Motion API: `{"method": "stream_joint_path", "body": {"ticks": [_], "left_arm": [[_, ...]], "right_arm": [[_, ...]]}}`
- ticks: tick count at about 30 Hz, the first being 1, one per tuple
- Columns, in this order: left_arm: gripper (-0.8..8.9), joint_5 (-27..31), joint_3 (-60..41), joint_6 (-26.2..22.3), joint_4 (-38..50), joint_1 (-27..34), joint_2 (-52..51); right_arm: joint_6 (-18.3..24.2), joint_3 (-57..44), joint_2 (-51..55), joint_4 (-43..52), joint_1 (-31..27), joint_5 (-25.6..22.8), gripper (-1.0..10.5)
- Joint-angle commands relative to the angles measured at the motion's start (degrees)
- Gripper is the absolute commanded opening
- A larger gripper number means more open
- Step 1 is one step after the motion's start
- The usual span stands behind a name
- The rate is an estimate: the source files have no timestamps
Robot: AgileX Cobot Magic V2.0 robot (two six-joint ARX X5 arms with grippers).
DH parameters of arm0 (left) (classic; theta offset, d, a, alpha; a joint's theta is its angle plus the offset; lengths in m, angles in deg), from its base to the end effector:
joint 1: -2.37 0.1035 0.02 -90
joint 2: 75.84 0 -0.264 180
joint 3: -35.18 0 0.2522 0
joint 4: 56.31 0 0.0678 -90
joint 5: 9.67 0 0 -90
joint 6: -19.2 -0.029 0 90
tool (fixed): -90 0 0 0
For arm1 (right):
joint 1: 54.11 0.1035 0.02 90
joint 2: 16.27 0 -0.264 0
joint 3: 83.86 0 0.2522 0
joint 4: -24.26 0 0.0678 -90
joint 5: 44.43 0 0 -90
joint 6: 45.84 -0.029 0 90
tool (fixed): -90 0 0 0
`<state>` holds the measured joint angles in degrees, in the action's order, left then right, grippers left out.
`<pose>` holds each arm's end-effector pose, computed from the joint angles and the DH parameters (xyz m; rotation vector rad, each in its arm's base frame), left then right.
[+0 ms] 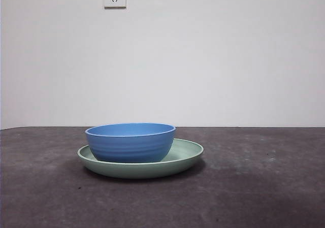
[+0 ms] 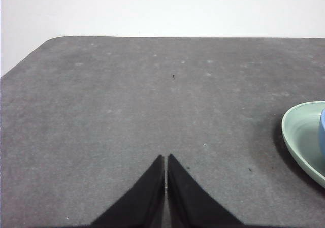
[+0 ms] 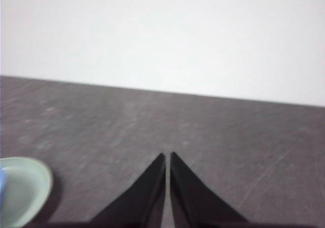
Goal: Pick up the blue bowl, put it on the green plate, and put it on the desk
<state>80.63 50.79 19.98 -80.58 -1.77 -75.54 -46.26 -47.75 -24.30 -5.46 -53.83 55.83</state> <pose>0.0946 -0.0067 0.1564 -0.0075 0.1567 -0.0658 0.0774 0.0055 0.2563 0.0098 0.0292 0.1838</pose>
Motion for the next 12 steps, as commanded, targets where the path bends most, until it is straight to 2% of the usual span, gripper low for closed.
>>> {"method": "stream_joint_path", "body": {"ticks": [1, 5, 12], "left_arm": [[0.1, 0.17, -1.18, 0.15, -0.37, 0.02, -0.13], [0.09, 0.17, -1.18, 0.17, -0.37, 0.02, -0.13], [0.09, 0.17, -1.18, 0.15, -0.37, 0.02, -0.13]], "right_arm": [[0.02, -6.01, 3.34, 4.96, -0.09, -0.28, 0.1], [-1.29, -12.68, 6.38, 9.94, -0.07, -1.53, 0.1], [-3.54, -19.74, 7.82, 12.46, -0.02, -4.5, 0.1]]}}
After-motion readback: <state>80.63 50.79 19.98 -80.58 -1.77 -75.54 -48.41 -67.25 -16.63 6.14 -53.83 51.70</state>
